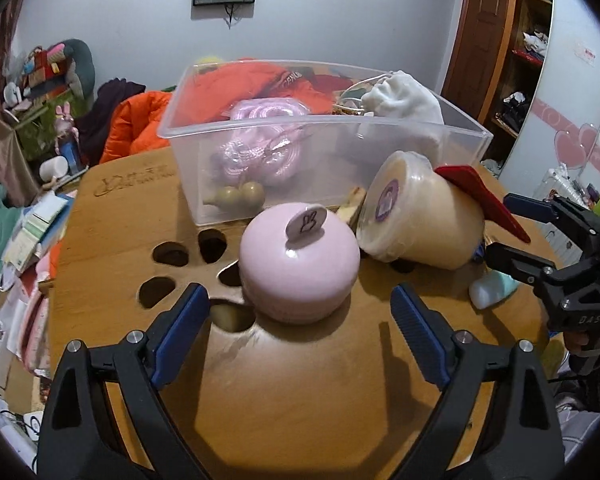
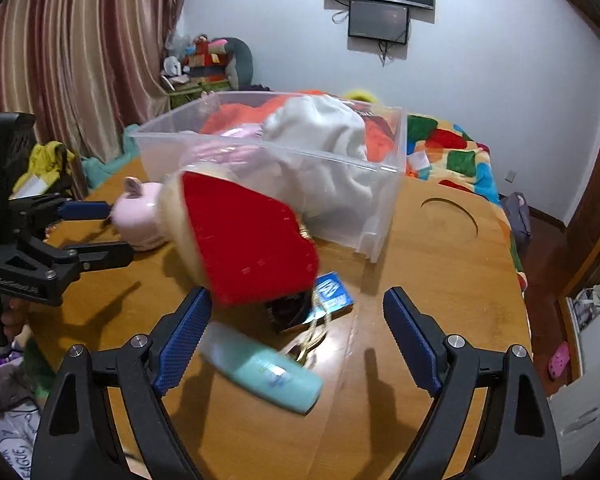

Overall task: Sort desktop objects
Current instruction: 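Move the right tool to the red pouch while the left tool approaches the pink round container, then grasp and lift the red pouch with the right tool while the left tool grasps the pink container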

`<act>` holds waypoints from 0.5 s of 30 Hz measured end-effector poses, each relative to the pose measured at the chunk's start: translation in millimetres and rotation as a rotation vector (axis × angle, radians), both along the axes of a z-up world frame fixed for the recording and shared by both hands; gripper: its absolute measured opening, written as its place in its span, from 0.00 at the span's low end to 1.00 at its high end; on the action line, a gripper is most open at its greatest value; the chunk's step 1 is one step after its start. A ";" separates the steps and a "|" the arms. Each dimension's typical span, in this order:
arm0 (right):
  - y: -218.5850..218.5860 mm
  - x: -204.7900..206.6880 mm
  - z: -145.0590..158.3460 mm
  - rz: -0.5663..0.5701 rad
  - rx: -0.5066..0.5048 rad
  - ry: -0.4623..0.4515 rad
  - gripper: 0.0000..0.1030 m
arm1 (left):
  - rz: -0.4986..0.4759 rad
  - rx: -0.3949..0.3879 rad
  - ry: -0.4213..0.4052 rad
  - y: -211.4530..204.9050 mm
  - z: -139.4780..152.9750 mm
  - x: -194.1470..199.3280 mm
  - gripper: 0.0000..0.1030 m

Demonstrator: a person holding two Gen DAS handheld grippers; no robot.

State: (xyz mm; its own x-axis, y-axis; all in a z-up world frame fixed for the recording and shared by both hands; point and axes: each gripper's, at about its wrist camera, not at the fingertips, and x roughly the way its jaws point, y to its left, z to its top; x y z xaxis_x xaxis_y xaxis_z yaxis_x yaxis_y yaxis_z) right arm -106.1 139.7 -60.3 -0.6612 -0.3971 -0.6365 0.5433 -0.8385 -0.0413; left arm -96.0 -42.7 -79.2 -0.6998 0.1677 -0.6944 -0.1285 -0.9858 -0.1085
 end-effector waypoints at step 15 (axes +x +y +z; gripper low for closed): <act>-1.4 -23.9 -1.8 0.070 -0.060 -0.021 0.15 | 0.030 -0.020 0.012 5.1 1.0 -12.5 0.84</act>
